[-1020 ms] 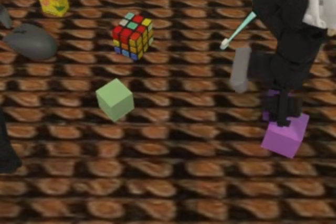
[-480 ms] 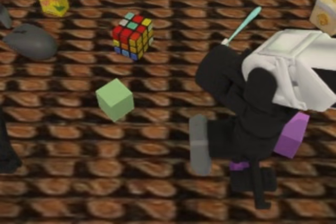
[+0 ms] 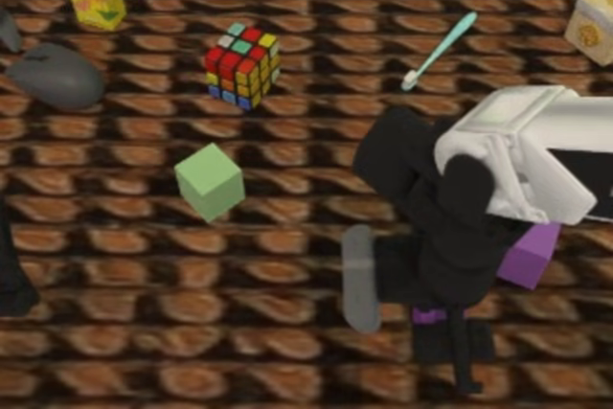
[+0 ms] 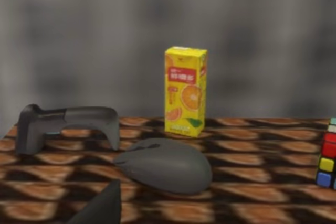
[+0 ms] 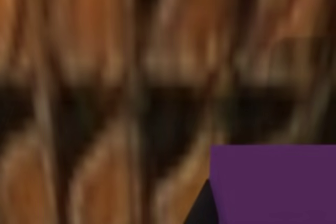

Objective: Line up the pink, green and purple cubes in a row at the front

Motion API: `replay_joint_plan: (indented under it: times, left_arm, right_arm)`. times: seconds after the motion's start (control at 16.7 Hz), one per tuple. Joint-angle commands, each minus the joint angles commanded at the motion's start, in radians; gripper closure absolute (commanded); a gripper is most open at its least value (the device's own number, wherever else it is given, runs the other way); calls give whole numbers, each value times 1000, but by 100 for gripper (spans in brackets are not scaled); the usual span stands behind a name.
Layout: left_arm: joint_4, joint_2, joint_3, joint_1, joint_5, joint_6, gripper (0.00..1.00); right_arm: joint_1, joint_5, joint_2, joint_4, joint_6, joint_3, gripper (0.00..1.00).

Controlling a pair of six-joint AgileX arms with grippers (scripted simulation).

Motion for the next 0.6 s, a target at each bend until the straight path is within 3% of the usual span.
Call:
replay_joint_plan:
  times: [0.24, 0.54, 0.6]
  left_arm:
    - [0, 0, 0, 0, 0, 0, 0]
    - [0, 0, 0, 0, 0, 0, 0]
    - [0, 0, 0, 0, 0, 0, 0]
  right_arm:
    - [5, 0, 56, 147, 0, -86, 100]
    - [6, 1, 66, 165, -1, -98, 100]
    - [6, 1, 66, 165, -1, -98, 92]
